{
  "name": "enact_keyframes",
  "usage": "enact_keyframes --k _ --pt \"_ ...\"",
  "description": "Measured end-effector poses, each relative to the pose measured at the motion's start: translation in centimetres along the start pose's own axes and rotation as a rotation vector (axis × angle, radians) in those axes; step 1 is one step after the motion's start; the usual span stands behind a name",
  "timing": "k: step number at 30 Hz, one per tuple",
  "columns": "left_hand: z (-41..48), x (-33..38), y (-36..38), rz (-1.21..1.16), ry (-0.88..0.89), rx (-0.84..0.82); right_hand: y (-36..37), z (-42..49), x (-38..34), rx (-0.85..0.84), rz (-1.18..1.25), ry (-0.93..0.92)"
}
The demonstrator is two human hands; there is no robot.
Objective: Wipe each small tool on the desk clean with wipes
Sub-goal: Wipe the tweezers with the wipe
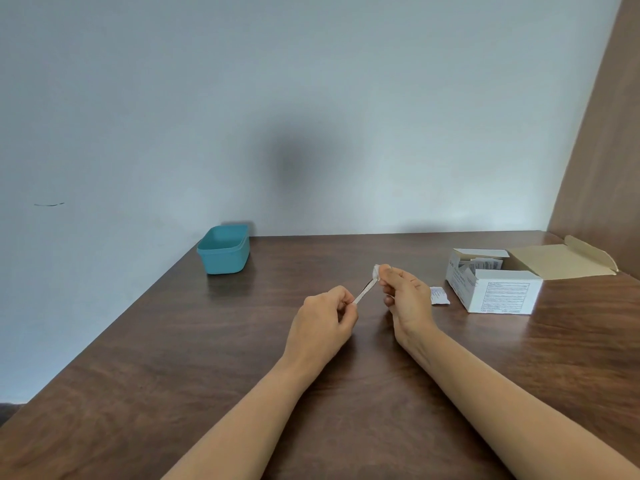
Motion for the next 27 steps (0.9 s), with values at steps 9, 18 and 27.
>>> enact_keyframes --k 9,18,27 --pt "0.0 1.3 -0.3 0.452 0.112 0.06 0.0 0.1 0.0 -0.007 0.009 0.008" --pt "0.3 1.9 -0.2 0.615 0.067 0.028 -0.6 0.2 -0.2 0.06 0.136 -0.031" --pt "-0.4 -0.4 -0.8 -0.101 -0.097 0.047 -0.8 0.5 0.2 -0.01 0.099 -0.013"
Point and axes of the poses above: each hand's wrist, its own z-axis towards the middle knuckle, its own y-axis out of the palm, x = y × z, the point moved 4 cm from there along z, towards the middle knuckle, and after that the axes turned 14 degrees about -x, right-handed, at the moved point
